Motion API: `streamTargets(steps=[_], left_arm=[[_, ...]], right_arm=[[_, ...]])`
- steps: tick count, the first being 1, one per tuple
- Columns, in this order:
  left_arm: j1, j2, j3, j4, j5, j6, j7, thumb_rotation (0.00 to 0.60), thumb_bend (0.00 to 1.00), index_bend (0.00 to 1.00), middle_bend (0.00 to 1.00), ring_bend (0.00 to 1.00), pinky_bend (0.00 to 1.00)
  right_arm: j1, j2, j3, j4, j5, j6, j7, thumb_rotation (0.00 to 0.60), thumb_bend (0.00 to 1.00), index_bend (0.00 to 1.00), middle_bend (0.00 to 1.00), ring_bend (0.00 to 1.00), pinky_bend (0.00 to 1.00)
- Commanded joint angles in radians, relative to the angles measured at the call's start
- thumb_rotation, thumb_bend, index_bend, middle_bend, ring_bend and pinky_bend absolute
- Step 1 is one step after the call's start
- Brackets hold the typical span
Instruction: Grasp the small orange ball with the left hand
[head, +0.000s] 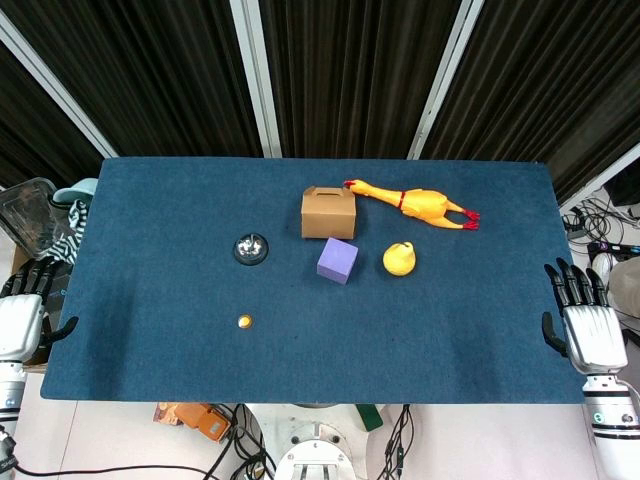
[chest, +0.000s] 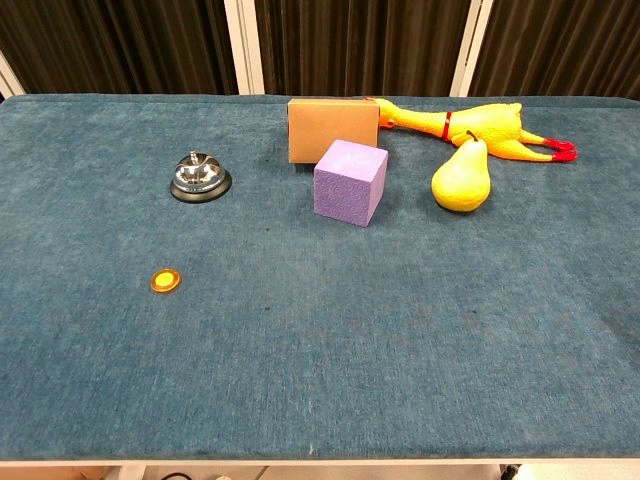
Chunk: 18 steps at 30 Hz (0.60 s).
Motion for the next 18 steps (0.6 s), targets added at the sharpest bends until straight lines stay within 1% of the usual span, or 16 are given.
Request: streamTargets(steps=[1, 7, 18], left_arm=[[0.0, 0.001, 0.001, -0.002, -0.001, -0.003, 0.002, 0.6, 0.19, 0.1, 0.06, 0.0, 0.15], [0.005, 0.006, -0.004, -0.008, 0.001, 0.011, 0.014, 0.6, 0.19, 0.1, 0.06, 0.0, 0.15], [-0.001, 0.0, 0.0, -0.005, -0.002, -0.012, 0.028, 0.6, 0.19, 0.1, 0.06, 0.0, 0.15]], right_arm=[[0.0, 0.0, 0.0, 0.0, 0.0, -0.001, 0.0, 0.6, 0.69, 0.0, 0.03, 0.11, 0.08], [-0.001, -0.001, 0.0, 0.0, 0.0, 0.002, -0.002, 0.6, 0.69, 0.0, 0.03, 0.11, 0.08], [-0.002, 0.0, 0.003, -0.002, 0.008, 0.0, -0.002, 0.6, 0.69, 0.0, 0.03, 0.11, 0.08]])
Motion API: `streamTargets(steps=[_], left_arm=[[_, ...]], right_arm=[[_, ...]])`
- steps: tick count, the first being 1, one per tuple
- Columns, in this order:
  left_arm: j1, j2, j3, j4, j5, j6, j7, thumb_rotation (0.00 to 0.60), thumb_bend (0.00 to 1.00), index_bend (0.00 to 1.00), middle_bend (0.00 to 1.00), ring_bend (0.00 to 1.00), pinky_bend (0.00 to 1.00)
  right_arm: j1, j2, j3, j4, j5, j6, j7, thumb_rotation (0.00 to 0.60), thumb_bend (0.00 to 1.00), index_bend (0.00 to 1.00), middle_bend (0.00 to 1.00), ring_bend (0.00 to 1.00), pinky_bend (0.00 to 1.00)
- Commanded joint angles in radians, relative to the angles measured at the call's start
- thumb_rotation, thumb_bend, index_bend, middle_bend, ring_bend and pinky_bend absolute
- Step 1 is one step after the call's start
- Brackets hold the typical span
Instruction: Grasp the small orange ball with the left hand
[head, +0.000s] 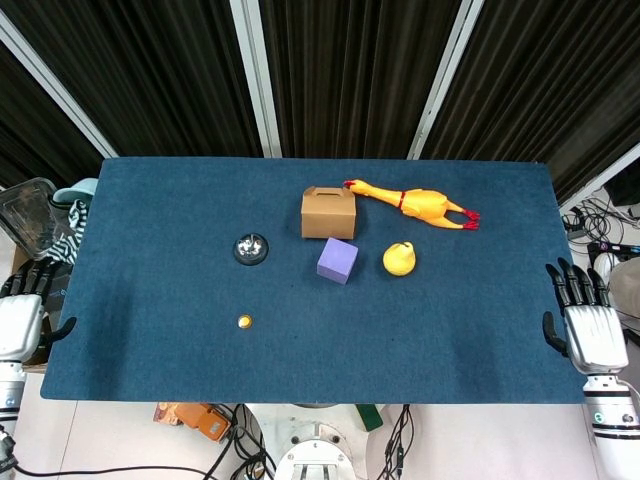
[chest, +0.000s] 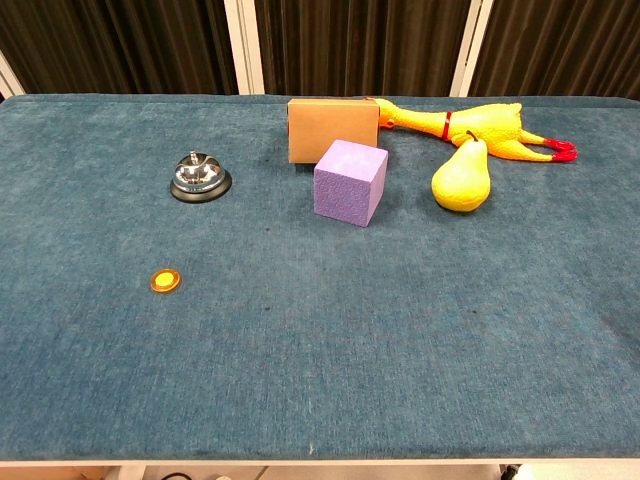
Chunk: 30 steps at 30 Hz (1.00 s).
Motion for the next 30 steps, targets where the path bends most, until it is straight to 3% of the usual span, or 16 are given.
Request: streamTargets(steps=[1, 8, 18, 22, 30], left_arm=[[-0.001, -0.001, 0.003, -0.002, 0.006, -0.001, 0.003, 0.6, 0.19, 0.1, 0.06, 0.0, 0.15], [-0.01, -0.01, 0.024, -0.038, 0.053, -0.003, 0.006, 0.6, 0.2, 0.1, 0.06, 0.0, 0.15], [-0.147, -0.088, 0.024, -0.153, 0.062, -0.199, 0.143, 0.6, 0.2, 0.11, 0.06, 0.0, 0.15], [-0.201, -0.133, 0.007, -0.146, 0.027, -0.276, 0.156, 0.6, 0.2, 0.18, 0.06, 0.0, 0.15], [-0.262, -0.185, -0.013, -0.167, -0.027, -0.328, 0.263, 0.6, 0.23, 0.31, 0.06, 0.0, 0.15]], right_arm=[[0.0, 0.001, 0.0, 0.0, 0.001, -0.001, 0.001, 0.6, 0.69, 0.0, 0.03, 0.11, 0.08], [0.0, 0.001, 0.001, -0.003, 0.002, -0.001, 0.001, 0.6, 0.69, 0.0, 0.03, 0.11, 0.08], [0.001, 0.002, -0.002, -0.002, 0.0, -0.005, 0.003, 0.6, 0.69, 0.0, 0.03, 0.11, 0.08], [0.001, 0.001, 0.0, 0.0, 0.006, -0.009, 0.008, 0.6, 0.69, 0.0, 0.03, 0.11, 0.08], [0.004, -0.002, -0.001, 0.001, 0.005, -0.014, 0.005, 0.6, 0.69, 0.0, 0.03, 0.11, 0.08]])
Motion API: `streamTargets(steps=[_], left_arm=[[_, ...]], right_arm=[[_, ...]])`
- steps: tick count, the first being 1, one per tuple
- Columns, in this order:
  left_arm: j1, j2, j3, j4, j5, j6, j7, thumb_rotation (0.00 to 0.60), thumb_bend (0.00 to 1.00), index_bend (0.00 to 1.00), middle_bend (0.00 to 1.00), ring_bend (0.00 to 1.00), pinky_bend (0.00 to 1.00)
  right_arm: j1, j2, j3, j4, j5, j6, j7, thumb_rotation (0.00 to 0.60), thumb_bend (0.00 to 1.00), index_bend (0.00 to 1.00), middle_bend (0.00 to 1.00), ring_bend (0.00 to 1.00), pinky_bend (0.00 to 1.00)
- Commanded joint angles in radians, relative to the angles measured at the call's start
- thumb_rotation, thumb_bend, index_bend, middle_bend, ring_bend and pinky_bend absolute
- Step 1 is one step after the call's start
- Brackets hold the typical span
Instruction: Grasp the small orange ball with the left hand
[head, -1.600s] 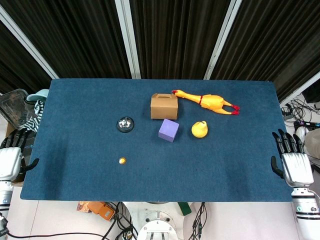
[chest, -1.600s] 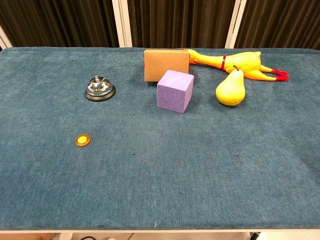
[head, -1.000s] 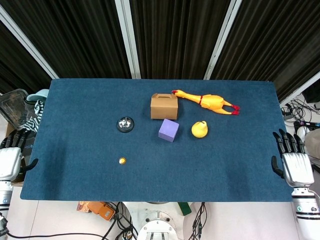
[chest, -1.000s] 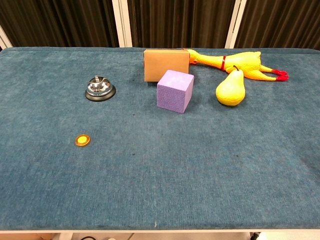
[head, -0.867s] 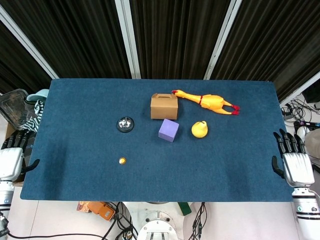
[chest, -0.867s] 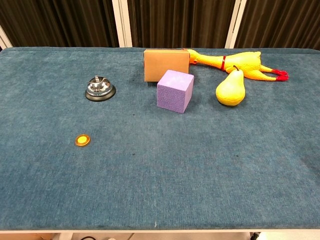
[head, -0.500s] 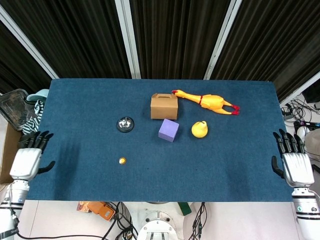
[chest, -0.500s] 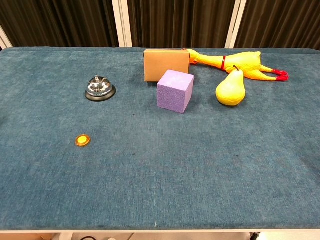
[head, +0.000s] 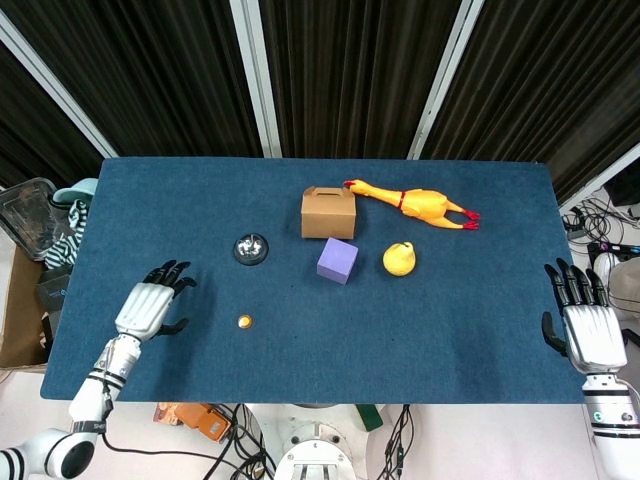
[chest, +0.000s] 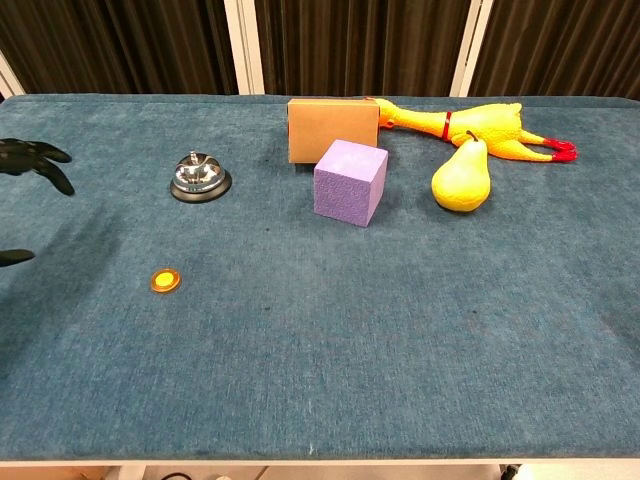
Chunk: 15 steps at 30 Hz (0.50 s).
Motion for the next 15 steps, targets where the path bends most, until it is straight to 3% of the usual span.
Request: streamTargets(steps=[1, 15], left_arm=[[-0.025, -0.017, -0.005, -0.02, -0.024, -0.021, 0.051, 0.6, 0.23, 0.31, 0.06, 0.0, 0.15], [-0.044, -0.077, 0.04, -0.061, -0.077, -0.025, 0.179, 0.6, 0.24, 0.38, 0.05, 0.0, 0.15]], right_arm=[[0.0, 0.0, 0.0, -0.001, 0.001, 0.001, 0.0, 0.6, 0.69, 0.0, 0.03, 0.11, 0.08], [0.0, -0.001, 0.0, -0.001, 0.004, -0.001, 0.0, 0.6, 0.69, 0.0, 0.03, 0.11, 0.08]])
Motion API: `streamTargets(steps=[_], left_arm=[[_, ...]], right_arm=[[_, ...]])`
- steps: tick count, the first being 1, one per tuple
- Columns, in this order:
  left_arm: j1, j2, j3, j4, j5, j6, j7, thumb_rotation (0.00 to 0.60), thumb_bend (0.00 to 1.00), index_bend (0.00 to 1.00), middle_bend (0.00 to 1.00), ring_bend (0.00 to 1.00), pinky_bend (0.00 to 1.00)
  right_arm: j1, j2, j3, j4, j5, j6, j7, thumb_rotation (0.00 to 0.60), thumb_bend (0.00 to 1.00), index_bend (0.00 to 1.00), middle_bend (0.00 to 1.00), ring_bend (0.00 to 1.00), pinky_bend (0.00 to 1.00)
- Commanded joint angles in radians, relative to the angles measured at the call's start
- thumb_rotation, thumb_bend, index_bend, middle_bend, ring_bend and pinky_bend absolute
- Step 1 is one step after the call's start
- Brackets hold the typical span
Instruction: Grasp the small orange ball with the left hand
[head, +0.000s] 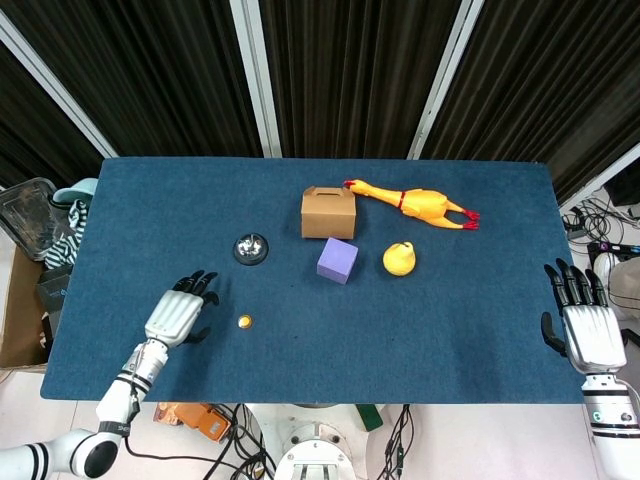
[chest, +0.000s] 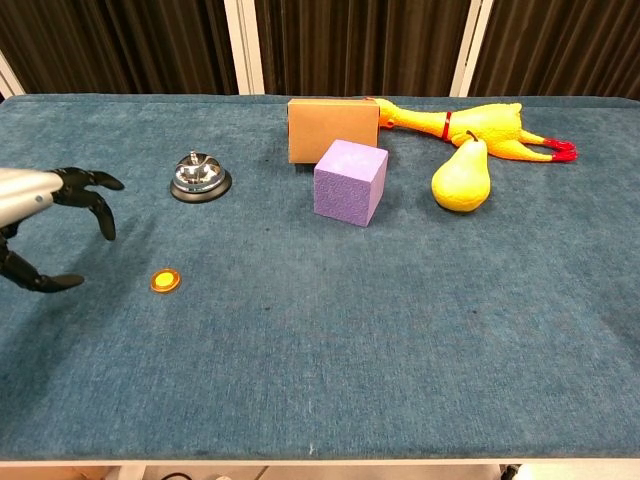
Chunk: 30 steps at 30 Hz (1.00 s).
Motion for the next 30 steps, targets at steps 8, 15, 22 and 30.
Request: streamTargets(steps=[8, 15, 22, 30], left_arm=[[-0.006, -0.035, 0.023, -0.04, -0.029, 0.014, 0.076, 0.6, 0.24, 0.39, 0.05, 0.0, 0.15], [-0.04, -0.084, 0.013, -0.037, -0.021, -0.002, 0.086, 0.6, 0.25, 0.39, 0.05, 0.0, 0.15], [-0.087, -0.12, -0.012, -0.001, -0.072, -0.046, 0.111, 0.6, 0.25, 0.39, 0.05, 0.0, 0.15], [-0.105, -0.129, -0.012, 0.001, -0.098, -0.048, 0.124, 0.6, 0.25, 0.39, 0.05, 0.0, 0.15]], right_arm=[[0.002, -0.002, -0.002, 0.002, -0.001, -0.005, -0.001, 0.6, 0.69, 0.0, 0.03, 0.11, 0.08], [0.003, -0.002, -0.002, 0.003, -0.001, -0.005, -0.004, 0.6, 0.69, 0.0, 0.03, 0.11, 0.08], [0.003, -0.002, -0.002, 0.004, 0.001, -0.007, -0.002, 0.6, 0.69, 0.0, 0.03, 0.11, 0.08], [0.004, -0.002, -0.002, 0.004, -0.001, -0.006, -0.004, 0.6, 0.69, 0.0, 0.03, 0.11, 0.08]])
